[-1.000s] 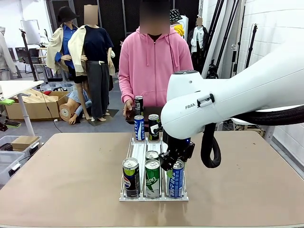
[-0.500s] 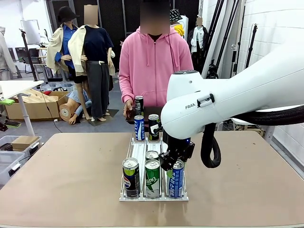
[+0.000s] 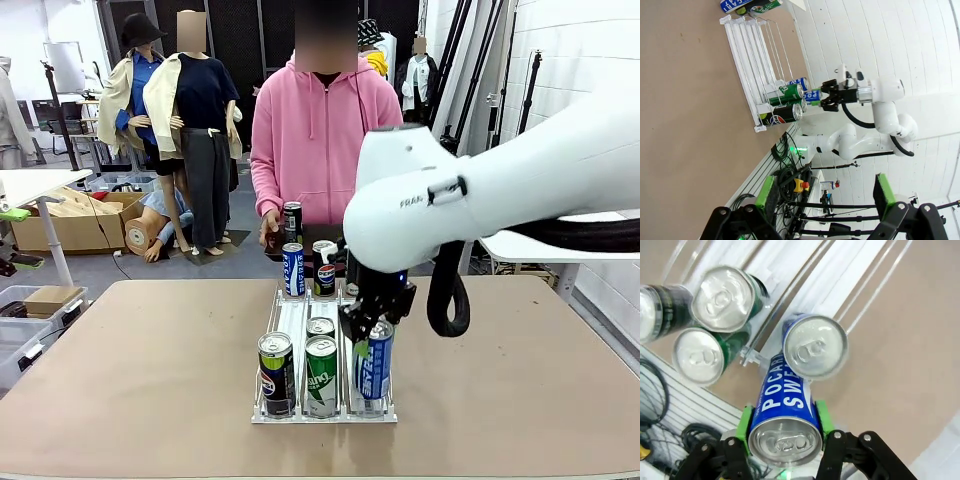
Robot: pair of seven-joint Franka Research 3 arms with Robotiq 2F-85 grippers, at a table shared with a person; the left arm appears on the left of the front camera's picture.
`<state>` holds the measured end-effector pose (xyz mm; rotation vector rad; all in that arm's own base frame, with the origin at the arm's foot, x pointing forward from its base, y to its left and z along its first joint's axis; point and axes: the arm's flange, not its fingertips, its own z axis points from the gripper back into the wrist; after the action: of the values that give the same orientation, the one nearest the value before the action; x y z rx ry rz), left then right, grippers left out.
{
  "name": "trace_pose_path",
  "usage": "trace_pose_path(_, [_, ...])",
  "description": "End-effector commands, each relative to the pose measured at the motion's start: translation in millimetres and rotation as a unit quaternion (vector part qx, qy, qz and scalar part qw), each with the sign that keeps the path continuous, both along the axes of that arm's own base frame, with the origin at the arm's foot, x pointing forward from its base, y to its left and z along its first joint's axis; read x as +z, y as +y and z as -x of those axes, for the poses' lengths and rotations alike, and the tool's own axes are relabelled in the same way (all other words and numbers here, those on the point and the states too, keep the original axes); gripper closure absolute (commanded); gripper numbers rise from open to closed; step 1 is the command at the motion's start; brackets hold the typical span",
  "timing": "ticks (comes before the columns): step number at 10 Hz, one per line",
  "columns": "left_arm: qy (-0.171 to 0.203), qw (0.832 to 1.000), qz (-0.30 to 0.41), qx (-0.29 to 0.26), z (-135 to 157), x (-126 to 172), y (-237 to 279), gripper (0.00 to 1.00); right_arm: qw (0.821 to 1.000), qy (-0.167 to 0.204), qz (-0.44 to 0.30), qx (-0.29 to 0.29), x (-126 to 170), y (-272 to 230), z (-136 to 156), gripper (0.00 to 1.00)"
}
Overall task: Retrieve and hand over the desired beverage to the person.
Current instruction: Pick up another can of the same type that the person held from the Automatic Can Dispenser.
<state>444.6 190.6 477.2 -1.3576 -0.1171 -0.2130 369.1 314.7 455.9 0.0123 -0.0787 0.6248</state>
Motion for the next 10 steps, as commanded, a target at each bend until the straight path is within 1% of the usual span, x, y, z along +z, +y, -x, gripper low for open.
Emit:
trace_pose_path(1, [-0.002, 1.000, -0.006, 0.007, 4.7, 0.2, -2.4, 0.00, 1.000, -0.005, 0.025, -0.002, 40.7, -19.3, -6.1, 0.81])
trace_pose_path(2, [-0.002, 1.000, -0.006, 0.007, 4.7, 0.2, -2.4, 0.00, 1.000, -0.007, 0.030, 0.001, 61.5, -26.6, -4.8, 0.81])
trace_pose_path(3, [-0.002, 1.000, -0.006, 0.007, 4.7, 0.2, -2.4, 0.00, 0.999, -0.018, 0.037, 0.000, 82.1, -36.7, -7.5, 0.81])
trace_pose_path(5, [-0.002, 1.000, -0.006, 0.007, 4.7, 0.2, -2.4, 0.00, 0.999, -0.021, 0.046, 0.001, 116.2, -64.3, -14.2, 0.81])
trace_pose_path(7, [-0.002, 1.000, -0.006, 0.007, 4.7, 0.2, -2.4, 0.00, 0.998, -0.033, 0.044, -0.008, 140.9, -92.4, -22.5, 0.81])
trace_pose_path(8, [-0.002, 1.000, -0.006, 0.007, 4.7, 0.2, -2.4, 0.00, 0.999, -0.032, 0.034, -0.005, 152.0, -107.8, -24.9, 0.81])
trace_pose_path(10, [-0.002, 1.000, -0.006, 0.007, 4.7, 0.2, -2.4, 0.00, 0.999, -0.042, 0.031, -0.012, 166.8, -141.2, -27.0, 0.81])
